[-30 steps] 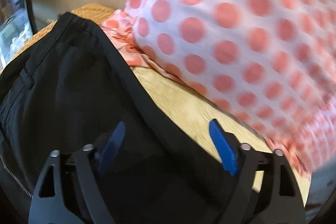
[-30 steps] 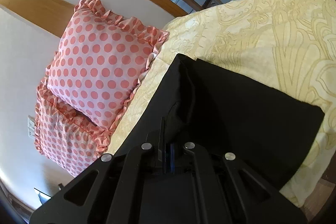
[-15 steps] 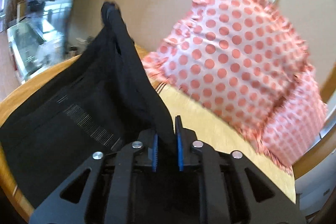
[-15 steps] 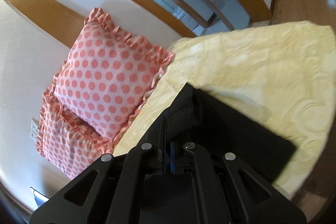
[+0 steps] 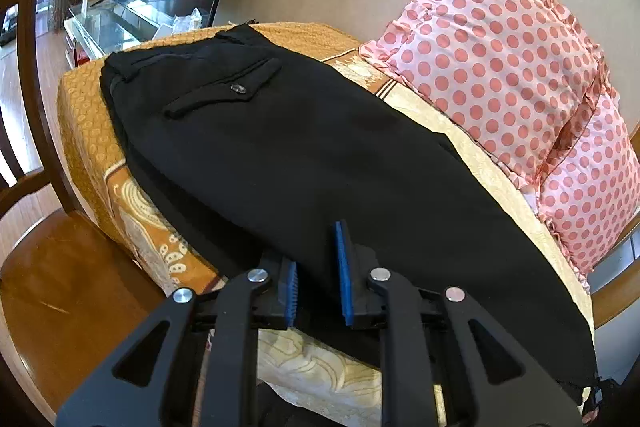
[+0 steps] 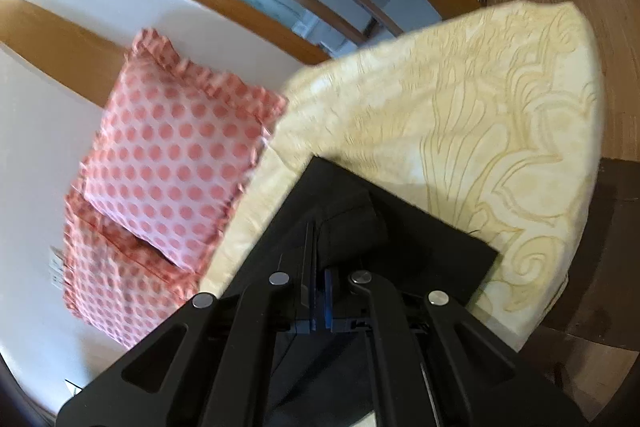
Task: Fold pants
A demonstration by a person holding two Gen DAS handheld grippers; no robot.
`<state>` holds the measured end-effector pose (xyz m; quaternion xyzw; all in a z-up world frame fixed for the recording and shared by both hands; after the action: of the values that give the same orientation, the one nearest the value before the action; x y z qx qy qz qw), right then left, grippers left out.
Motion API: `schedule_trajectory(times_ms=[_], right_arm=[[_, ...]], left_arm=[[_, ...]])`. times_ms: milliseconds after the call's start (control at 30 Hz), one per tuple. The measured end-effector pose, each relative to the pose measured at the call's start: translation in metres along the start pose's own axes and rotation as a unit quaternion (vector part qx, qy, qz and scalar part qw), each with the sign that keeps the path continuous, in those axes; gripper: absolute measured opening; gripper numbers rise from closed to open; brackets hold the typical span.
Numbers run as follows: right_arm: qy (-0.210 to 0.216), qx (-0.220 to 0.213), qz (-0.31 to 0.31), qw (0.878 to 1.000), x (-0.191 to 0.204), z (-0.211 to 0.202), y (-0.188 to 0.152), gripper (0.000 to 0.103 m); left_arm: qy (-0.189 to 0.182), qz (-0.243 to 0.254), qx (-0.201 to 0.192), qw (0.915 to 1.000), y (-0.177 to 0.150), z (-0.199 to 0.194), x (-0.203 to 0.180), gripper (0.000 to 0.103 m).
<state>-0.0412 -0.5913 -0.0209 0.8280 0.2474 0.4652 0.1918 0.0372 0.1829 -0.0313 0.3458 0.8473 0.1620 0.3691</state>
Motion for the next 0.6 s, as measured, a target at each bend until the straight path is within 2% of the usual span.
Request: schedule_trajectory(times_ms=[100, 167, 267, 367, 467, 600], right_arm=[[-0.024, 0.024, 0.007, 0.999, -0.010, 0.003, -0.006, 0.003], [-0.015, 0.025, 0.022, 0.999, -0.014, 0.003, -0.007, 0.003], [0.002, 0.004, 0.021, 1.000, -0.006, -0.009, -0.002, 0.003], [-0.028, 0.013, 0.007, 0.999, -0.008, -0.011, -0.002, 0.002], [-0.032, 0.023, 0.035, 0.999, -0.025, -0.009, -0.011, 0.003], [-0.054, 0.029, 0.007, 0.998, -0.024, -0.006, -0.015, 0.003]], left_arm=[[-0.002, -0.004, 0.008, 1.0000, 0.000, 0.004, 0.000, 0.017], [-0.007, -0.003, 0.008, 0.9999, 0.000, 0.003, 0.000, 0.015], [-0.015, 0.013, 0.003, 0.9998, 0.000, -0.005, -0.002, 0.008], [-0.011, 0.029, 0.005, 0.9995, -0.003, -0.008, 0.001, 0.008], [-0.011, 0.023, 0.015, 0.9995, -0.008, -0.005, 0.010, 0.008], [-0.013, 0.032, 0.013, 0.9993, -0.010, -0.001, 0.012, 0.011]])
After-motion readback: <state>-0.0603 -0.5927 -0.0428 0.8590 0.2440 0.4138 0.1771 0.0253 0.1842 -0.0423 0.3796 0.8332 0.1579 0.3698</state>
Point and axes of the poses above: each gripper's, at about its wrist camera, not at the fingertips, and z roughly the way its jaws point, x to its left, y to its top, the point moved 6 cm from there along z, roughly the way its jaws point, and after that the axes turned 12 degrees about -z, right-handed, at the moved point
